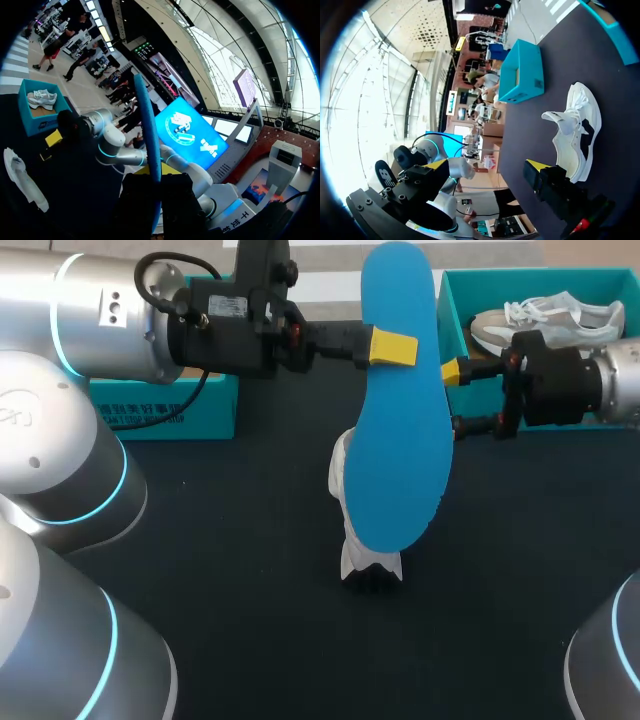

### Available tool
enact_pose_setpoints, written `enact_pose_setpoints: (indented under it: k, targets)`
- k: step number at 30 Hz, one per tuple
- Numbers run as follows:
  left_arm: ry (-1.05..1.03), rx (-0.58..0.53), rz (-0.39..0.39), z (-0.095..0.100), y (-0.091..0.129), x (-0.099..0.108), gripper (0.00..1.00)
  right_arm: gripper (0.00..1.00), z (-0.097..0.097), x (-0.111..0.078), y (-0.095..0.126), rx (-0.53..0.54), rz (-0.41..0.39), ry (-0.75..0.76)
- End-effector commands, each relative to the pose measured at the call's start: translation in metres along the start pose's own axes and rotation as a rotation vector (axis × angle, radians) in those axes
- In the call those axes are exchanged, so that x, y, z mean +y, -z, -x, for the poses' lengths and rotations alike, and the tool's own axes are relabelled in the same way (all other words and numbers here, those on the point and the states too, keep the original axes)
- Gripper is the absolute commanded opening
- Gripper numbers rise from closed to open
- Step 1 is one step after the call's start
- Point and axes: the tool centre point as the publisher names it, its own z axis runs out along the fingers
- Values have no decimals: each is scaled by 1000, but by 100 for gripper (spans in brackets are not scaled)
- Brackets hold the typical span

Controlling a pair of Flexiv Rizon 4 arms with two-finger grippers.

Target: Take the shoe out of the shoebox, open the shoe tongue, remove and reinsert the insole, then place the shoe into the shoebox

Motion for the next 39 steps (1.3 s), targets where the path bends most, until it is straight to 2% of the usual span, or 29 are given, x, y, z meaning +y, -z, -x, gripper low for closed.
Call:
enact_pose_setpoints:
  k: [1, 12, 14, 15, 17, 21, 26, 32, 39]
  targets:
    - [0, 0, -2, 1, 0, 2, 0, 100, 0, 1, -2, -1, 1, 0]
    - [0, 0, -2, 1, 0, 2, 0, 100, 0, 1, -2, -1, 1, 0]
    - [0, 0, -2, 1, 0, 2, 0, 100, -19, 7, -2, -22, 63, 30]
    - [0, 0, -2, 1, 0, 2, 0, 100, -25, 10, -2, -29, 53, 33]
    - [0, 0, -2, 1, 0, 2, 0, 100, -31, 16, -2, -61, 96, 50]
    - [0, 0, -2, 1, 0, 2, 0, 100, -36, 20, 2, -101, 122, 31]
    - [0, 0, -2, 1, 0, 2, 0, 100, -37, 15, 11, -88, 159, -30]
    - [0, 0, -2, 1, 0, 2, 0, 100, -42, 5, 21, -82, 150, -35]
    - [0, 0, -2, 1, 0, 2, 0, 100, -44, 6, 25, -46, 115, -49]
